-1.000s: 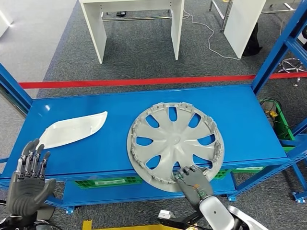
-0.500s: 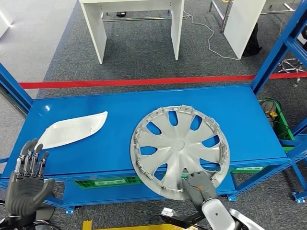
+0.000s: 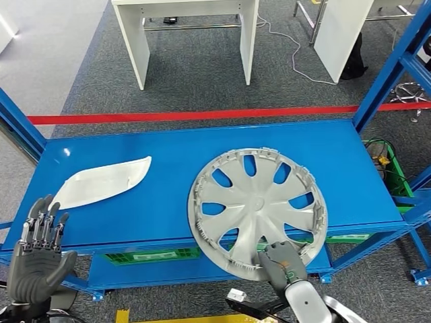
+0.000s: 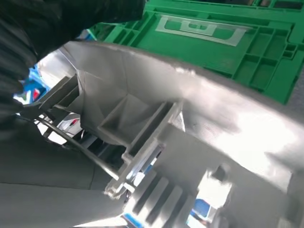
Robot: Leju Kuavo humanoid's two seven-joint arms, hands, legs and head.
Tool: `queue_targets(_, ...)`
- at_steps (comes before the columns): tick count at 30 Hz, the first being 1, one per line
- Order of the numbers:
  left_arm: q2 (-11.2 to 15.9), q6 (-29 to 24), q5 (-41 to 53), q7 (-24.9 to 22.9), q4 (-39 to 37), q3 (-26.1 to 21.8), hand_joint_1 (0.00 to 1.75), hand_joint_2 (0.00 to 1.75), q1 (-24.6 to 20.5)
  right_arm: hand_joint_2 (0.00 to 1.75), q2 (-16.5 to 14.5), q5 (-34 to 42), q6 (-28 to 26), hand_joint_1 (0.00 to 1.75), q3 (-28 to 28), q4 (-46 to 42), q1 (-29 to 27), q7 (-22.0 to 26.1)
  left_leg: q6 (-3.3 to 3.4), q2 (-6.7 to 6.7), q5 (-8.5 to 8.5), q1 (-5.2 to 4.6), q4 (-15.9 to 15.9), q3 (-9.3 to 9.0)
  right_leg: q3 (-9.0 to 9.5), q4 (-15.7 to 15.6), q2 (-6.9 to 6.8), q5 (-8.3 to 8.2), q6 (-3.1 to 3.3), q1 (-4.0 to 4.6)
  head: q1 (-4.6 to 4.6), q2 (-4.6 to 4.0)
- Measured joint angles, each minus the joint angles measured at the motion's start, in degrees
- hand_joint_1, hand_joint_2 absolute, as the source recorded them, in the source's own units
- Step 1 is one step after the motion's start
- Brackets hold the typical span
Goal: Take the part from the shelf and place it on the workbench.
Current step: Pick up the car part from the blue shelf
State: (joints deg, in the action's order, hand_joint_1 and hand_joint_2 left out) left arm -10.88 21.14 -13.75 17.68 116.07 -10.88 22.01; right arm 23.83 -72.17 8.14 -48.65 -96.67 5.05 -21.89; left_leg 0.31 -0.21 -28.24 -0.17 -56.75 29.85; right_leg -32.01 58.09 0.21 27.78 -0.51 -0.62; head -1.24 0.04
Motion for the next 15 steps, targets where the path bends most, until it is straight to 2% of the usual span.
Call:
queue_targets(8,-0.02,0.42,0.02,0.60,0.46,0.03,0.00,1.75,0.73,1.75,-2.31,-0.97,-12.39,1.75,4.98,-3.91,-3.34,-0.30,0.00,0.00,0.00,0.00,0.00,0.04,-0.07,0.00,0.00,0.00,0.00,0.00,0.00,0.00)
queue_targets(15,-0.07,0.56,0.13,1.08,0.68,0.05,0.00,1.75,0.94,1.75,-3.39,-1.99,-15.78,1.75,8.55,-8.56,-5.54,0.62,0.01,-0.01,-0.01,0.00,0.00,0.12,-0.14,0.00,0.01,0.01,0.00,0.00,0.00,0.01)
